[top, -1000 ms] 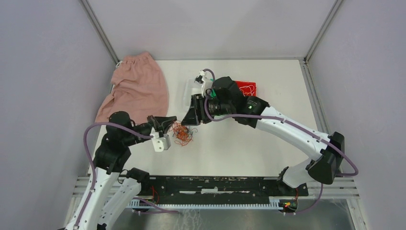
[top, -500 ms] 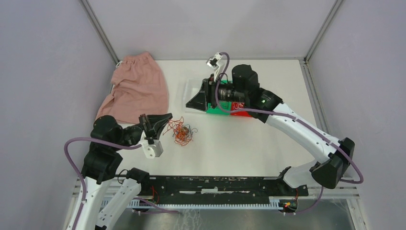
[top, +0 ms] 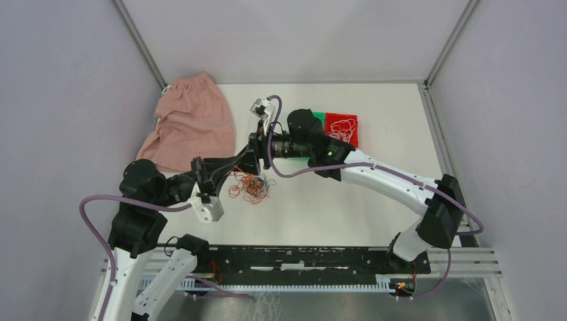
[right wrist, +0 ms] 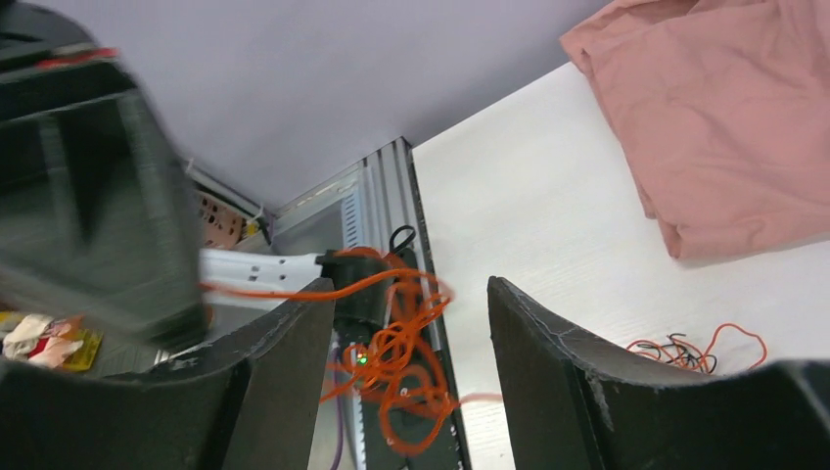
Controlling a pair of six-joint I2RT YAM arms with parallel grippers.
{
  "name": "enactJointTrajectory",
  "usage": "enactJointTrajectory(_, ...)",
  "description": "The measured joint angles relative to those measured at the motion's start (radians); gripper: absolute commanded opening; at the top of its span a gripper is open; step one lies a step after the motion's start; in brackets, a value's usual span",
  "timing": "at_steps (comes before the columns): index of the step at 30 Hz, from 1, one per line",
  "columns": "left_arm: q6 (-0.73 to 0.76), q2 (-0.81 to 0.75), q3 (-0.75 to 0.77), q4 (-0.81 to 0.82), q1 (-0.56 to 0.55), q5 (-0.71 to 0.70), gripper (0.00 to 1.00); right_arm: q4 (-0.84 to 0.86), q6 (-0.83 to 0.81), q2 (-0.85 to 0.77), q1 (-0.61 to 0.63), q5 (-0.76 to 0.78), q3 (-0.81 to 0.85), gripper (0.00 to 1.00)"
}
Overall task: Untangle the cables
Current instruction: Untie the cable.
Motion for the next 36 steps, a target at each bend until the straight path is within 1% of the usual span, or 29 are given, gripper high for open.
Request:
enactJointTrajectory(6,-0.001,0.003,0.039,-0.002,-0.001,0.032,0.03,0.086,0.013,0.087,0.008,0.059,-0.01,0.63)
enactJointTrajectory(12,-0.012,0.01,0.073,0.0,-0.001,0.049,0.03,0.152,0.046,0.129,0.011,0.121,-0.038,0.62)
enactJointTrajectory(20,-0.058,0.039,0.116,0.059,-0.001,0.047,0.03,0.215,0.061,0.161,0.011,0.196,-0.145,0.58)
enactJointTrajectory(30,-0.057,0.146,0.26,0.096,-0.001,0.016,0.03,0.282,0.077,0.2,0.012,0.282,-0.3,0.57)
enactJointTrajectory(36,-0.054,0.202,0.366,0.164,-0.001,-0.015,0.03,0.32,0.085,0.233,0.012,0.333,-0.378,0.56)
